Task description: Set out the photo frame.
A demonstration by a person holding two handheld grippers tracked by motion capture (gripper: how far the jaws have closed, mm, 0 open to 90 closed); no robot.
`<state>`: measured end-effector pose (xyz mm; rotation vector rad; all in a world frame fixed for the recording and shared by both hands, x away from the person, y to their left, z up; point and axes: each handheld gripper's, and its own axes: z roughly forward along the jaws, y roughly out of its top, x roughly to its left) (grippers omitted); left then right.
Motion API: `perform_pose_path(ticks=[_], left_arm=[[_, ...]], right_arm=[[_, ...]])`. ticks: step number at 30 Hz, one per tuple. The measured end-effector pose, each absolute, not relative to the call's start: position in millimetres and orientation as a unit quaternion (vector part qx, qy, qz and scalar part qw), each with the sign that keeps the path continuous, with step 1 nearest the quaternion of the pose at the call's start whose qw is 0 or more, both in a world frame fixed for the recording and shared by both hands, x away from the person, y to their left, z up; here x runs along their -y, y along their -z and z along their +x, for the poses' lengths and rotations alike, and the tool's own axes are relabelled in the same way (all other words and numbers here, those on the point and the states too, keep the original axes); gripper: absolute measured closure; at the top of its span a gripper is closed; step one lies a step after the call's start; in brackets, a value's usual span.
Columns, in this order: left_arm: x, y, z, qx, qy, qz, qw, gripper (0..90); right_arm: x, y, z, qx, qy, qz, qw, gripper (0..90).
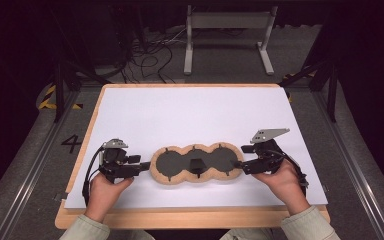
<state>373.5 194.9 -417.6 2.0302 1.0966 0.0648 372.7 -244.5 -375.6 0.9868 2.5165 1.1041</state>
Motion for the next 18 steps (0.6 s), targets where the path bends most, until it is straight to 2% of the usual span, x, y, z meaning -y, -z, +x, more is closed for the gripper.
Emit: perform_pose_path(ticks=[5, 10, 14, 18], left_arm=[[-193.6, 420.5, 375.6, -0.438, -0.024, 0.807, 0.395, 42.7], [-190.9, 428.6, 379.2, -0.447, -0.011, 0.808, 0.384, 41.2], [-190.7, 434.1, 382.0, -0.462, 0.018, 0.797, 0.388, 38.0], [-190.8, 437.8, 384.9, -0.474, 0.036, 0.79, 0.387, 32.0]], right_arm=[[252.6, 380.1, 378.3, -0.85, -0.362, 0.363, 0.121, 25.3], [254.4, 386.5, 381.5, -0.85, -0.335, 0.382, 0.141, 25.1], [255.1, 393.6, 385.6, -0.845, -0.329, 0.4, 0.13, 23.6], [256.8, 400.9, 389.9, -0.844, -0.327, 0.412, 0.109, 18.1]])
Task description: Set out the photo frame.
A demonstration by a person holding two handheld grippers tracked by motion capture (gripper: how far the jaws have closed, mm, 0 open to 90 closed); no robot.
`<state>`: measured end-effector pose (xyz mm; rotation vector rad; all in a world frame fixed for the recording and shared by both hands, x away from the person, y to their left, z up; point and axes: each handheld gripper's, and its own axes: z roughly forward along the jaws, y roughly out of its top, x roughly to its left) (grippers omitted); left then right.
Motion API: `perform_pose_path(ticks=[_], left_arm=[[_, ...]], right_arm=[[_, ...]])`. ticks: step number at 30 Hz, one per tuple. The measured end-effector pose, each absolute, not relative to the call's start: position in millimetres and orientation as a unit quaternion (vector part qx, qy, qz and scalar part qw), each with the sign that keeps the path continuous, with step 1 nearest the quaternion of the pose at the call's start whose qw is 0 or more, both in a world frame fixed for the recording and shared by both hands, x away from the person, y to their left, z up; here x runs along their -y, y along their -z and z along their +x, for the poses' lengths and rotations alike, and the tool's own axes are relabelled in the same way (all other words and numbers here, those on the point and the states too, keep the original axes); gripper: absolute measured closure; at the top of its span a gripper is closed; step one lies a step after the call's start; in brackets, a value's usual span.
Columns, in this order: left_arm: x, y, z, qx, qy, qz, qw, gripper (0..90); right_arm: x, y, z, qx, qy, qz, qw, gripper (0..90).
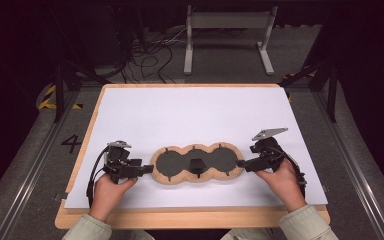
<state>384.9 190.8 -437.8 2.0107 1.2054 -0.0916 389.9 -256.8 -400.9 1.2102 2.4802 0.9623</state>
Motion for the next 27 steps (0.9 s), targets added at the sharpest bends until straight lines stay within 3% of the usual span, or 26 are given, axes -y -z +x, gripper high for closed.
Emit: perform_pose_path(ticks=[3, 17, 27], left_arm=[[-189.8, 439.5, 386.2, -0.476, 0.038, 0.789, 0.386, 30.3], [-177.1, 450.1, 388.0, -0.481, 0.067, 0.792, 0.37, 26.1], [-170.5, 449.5, 386.3, -0.48, 0.054, 0.798, 0.361, 23.2]], right_arm=[[255.2, 410.1, 395.0, -0.846, -0.313, 0.423, 0.086, 11.3], [247.8, 429.0, 404.7, -0.856, -0.298, 0.422, 0.034, 3.0], [243.7, 435.6, 406.9, -0.859, -0.291, 0.422, 0.01, 1.2]])
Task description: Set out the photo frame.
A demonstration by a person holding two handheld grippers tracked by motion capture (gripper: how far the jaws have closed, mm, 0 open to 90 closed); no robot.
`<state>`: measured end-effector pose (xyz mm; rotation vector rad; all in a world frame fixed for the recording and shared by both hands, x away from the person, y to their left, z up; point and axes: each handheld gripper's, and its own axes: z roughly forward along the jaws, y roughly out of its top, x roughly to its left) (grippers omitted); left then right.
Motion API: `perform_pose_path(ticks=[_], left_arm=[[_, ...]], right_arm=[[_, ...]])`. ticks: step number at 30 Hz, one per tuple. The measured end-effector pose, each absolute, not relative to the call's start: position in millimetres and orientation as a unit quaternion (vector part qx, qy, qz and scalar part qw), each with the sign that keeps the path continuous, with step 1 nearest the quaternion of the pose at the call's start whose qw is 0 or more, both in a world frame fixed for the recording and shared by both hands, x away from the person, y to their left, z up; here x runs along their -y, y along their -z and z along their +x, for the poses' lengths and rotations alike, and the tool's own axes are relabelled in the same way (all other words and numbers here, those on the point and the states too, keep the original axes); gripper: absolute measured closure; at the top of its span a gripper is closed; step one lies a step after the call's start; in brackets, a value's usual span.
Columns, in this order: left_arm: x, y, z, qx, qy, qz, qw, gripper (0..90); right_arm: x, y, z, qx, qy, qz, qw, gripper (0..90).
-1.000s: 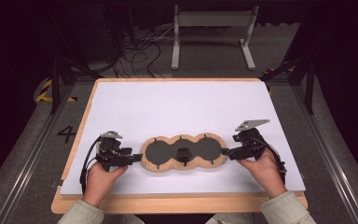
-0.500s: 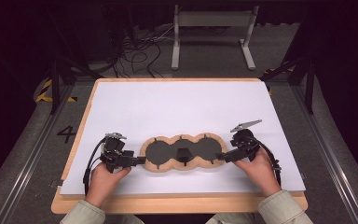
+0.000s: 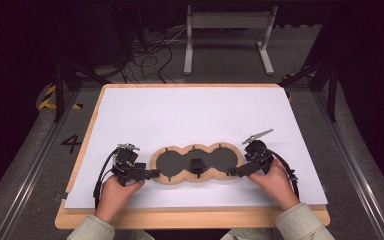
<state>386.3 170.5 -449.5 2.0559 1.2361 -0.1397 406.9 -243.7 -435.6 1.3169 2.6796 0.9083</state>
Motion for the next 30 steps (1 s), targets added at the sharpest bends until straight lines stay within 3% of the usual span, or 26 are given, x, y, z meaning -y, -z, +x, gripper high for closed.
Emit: perform_pose_path(ticks=[10, 24, 30], left_arm=[[-160.4, 450.2, 384.8, -0.464, 0.074, 0.803, 0.366, 26.8], [-159.2, 449.7, 385.5, -0.481, 0.077, 0.792, 0.368, 25.8], [-158.4, 448.9, 385.5, -0.488, 0.06, 0.79, 0.366, 31.6]], right_arm=[[237.6, 437.0, 405.1, -0.862, -0.291, 0.416, -0.011, 1.6], [227.8, 434.5, 405.4, -0.859, -0.265, 0.438, -0.004, 2.2], [228.7, 434.2, 406.1, -0.855, -0.269, 0.443, -0.006, 2.0]])
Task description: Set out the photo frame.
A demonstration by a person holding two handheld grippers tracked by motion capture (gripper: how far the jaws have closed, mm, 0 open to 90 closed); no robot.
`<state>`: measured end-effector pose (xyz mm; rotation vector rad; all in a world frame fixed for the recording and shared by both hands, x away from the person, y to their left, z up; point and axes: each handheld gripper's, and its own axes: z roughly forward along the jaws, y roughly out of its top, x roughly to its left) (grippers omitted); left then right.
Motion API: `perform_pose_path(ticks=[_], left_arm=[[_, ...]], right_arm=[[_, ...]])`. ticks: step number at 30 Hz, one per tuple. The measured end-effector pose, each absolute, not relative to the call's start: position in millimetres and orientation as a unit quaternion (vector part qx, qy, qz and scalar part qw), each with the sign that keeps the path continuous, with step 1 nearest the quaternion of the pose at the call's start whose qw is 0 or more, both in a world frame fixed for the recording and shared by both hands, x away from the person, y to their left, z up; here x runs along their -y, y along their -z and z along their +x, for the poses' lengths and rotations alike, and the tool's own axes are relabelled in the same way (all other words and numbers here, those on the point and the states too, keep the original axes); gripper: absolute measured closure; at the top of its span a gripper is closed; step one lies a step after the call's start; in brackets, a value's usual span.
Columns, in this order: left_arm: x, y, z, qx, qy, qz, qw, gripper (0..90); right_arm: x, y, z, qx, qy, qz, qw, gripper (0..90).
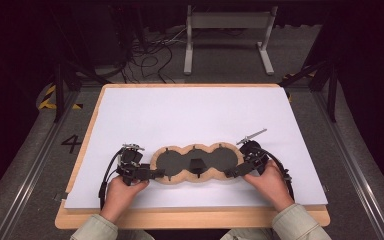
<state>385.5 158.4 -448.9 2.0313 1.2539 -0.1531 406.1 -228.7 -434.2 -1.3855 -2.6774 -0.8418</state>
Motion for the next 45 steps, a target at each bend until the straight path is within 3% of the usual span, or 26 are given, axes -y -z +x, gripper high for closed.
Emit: perform_pose_path(ticks=[13, 16, 20, 23, 24, 32, 38, 45], left_arm=[[-166.9, 434.8, 384.4, -0.482, 0.023, 0.771, 0.415, 43.3], [-167.3, 432.5, 383.3, -0.479, 0.004, 0.772, 0.417, 44.9], [-165.5, 429.3, 380.4, -0.479, -0.017, 0.773, 0.416, 48.5], [-164.5, 425.6, 378.2, -0.478, -0.033, 0.775, 0.412, 50.5], [-164.5, 424.5, 377.3, -0.479, -0.039, 0.774, 0.412, 52.4], [-165.3, 422.5, 375.6, -0.481, -0.054, 0.771, 0.414, 56.3], [-165.1, 416.7, 371.5, -0.474, -0.074, 0.769, 0.422, 56.3], [-164.0, 409.2, 365.8, -0.458, -0.106, 0.765, 0.44, 57.1]], right_arm=[[235.9, 427.5, 402.5, 0.835, 0.311, -0.454, 0.004, 3.9], [238.9, 423.7, 400.4, 0.83, 0.32, -0.456, -0.01, 11.2], [236.3, 420.4, 396.1, 0.834, 0.299, -0.46, -0.062, 29.0], [235.2, 419.3, 394.9, 0.833, 0.292, -0.465, -0.074, 34.8], [238.7, 416.5, 394.2, 0.826, 0.302, -0.469, -0.079, 43.0], [245.3, 411.8, 392.5, 0.813, 0.324, -0.476, -0.085, 52.3], [245.4, 409.0, 390.3, 0.807, 0.335, -0.476, -0.095, 53.8], [247.2, 394.6, 382.3, 0.793, 0.369, -0.463, -0.144, 58.4]])
